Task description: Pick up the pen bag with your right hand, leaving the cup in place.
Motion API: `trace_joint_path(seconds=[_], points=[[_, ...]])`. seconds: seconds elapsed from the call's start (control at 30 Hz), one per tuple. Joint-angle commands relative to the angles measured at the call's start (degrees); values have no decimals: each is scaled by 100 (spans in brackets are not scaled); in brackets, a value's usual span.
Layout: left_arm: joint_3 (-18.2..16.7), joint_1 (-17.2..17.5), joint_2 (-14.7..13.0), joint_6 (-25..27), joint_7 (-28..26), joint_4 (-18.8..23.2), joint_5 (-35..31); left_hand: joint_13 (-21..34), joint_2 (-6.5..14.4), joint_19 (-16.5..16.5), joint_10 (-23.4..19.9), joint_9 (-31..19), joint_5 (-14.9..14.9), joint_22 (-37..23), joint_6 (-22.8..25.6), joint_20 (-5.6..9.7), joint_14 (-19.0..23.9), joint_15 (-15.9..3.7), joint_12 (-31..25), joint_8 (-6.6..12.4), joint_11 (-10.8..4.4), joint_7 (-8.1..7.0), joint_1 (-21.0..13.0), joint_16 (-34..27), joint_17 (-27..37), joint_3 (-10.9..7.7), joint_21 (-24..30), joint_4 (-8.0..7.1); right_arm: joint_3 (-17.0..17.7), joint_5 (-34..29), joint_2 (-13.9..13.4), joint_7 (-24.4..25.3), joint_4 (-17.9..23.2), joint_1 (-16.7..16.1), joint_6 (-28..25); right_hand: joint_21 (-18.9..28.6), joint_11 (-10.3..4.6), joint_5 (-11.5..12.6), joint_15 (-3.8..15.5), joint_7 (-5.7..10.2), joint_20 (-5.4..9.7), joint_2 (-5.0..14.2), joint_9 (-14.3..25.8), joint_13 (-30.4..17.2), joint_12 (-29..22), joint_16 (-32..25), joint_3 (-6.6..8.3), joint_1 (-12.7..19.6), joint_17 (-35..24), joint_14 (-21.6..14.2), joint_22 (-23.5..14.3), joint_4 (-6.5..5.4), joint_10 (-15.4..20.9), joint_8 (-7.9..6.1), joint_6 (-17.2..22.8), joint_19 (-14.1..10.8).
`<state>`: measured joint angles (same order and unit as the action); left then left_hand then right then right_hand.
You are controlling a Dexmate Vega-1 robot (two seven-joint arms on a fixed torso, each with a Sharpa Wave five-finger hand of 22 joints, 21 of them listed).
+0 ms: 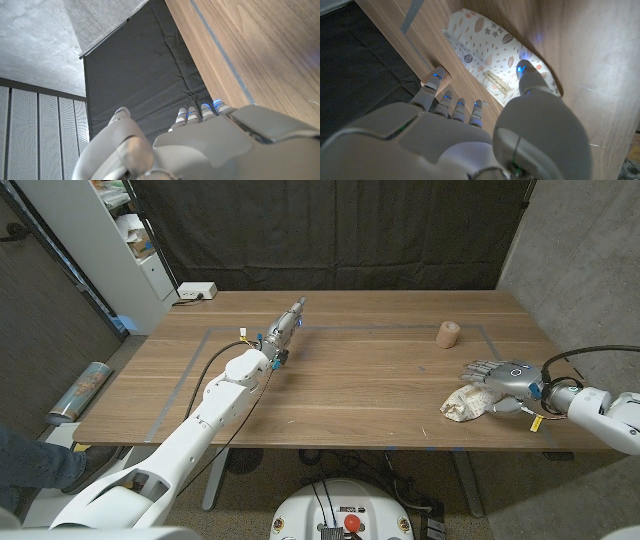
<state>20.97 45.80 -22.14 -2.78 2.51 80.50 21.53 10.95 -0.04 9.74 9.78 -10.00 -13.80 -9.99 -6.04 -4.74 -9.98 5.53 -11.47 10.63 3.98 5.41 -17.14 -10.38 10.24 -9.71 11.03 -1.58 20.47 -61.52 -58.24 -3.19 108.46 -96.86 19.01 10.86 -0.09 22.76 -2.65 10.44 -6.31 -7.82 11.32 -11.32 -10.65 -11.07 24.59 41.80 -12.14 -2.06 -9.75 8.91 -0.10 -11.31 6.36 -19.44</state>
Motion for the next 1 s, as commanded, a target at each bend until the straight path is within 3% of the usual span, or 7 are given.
trace_joint_path(seconds=[0.03, 0.6, 0.8, 0.87, 1.0], points=[[-16, -36, 10, -10, 49, -85, 4, 15, 40, 375, 77, -30, 23, -33, -21, -34, -384, 4, -42, 8, -3, -15, -19, -31, 31, 24, 14, -6, -73, 148, -94, -106, -63, -18, -62, 22, -3, 32, 3, 2, -7, -11, 17, -18, -72, -44, 16, 62, -12, -75, -10, -36, 59, -60, 69, -60], [10, -174, 85, 19, 140, -308, -23, 15, 47, 375, 79, -30, 24, -33, -34, -52, -386, 5, -44, 6, -2, -15, -17, -34, 31, 32, 17, -4, -385, 330, -235, 35, -295, 49, -246, 70, 16, 49, 76, 14, 29, 35, 15, -22, -145, -106, 27, 70, -21, -210, -9, -67, 234, -146, 347, -233], [21, -212, 122, -7, 161, -373, -42, 15, 49, 380, 87, -30, 24, -34, -35, -68, -386, 1, -41, 7, -11, -11, -16, -35, 31, 35, 16, -2, -373, 402, -274, 128, -285, -28, -276, 145, -115, 69, 295, 41, 37, 73, 9, -26, -231, -215, 55, 117, -34, -524, -9, -72, 509, -181, 571, -561], [18, -206, 140, -13, 161, -383, -34, 16, 50, 380, 83, -30, 24, -34, -35, -72, -388, -2, -43, 7, -14, -12, -16, -35, 31, 36, 17, -2, -368, 441, -285, 162, -295, -35, -260, 173, -151, 76, 373, 42, 88, 77, 7, -28, -258, -249, 66, 142, -40, -634, -11, -66, 608, -203, 678, -697], [20, -202, 162, -8, 153, -407, -38, 16, 52, 381, 86, -30, 24, -34, -33, -81, -386, -5, -43, 8, -12, -15, -16, -36, 31, 38, 17, -1, -402, 596, -312, 234, -374, 21, -175, 254, -72, 96, 479, 23, 281, 113, 3, -36, -319, -335, 110, 228, -67, -911, -20, -54, 860, -227, 888, -1075]])
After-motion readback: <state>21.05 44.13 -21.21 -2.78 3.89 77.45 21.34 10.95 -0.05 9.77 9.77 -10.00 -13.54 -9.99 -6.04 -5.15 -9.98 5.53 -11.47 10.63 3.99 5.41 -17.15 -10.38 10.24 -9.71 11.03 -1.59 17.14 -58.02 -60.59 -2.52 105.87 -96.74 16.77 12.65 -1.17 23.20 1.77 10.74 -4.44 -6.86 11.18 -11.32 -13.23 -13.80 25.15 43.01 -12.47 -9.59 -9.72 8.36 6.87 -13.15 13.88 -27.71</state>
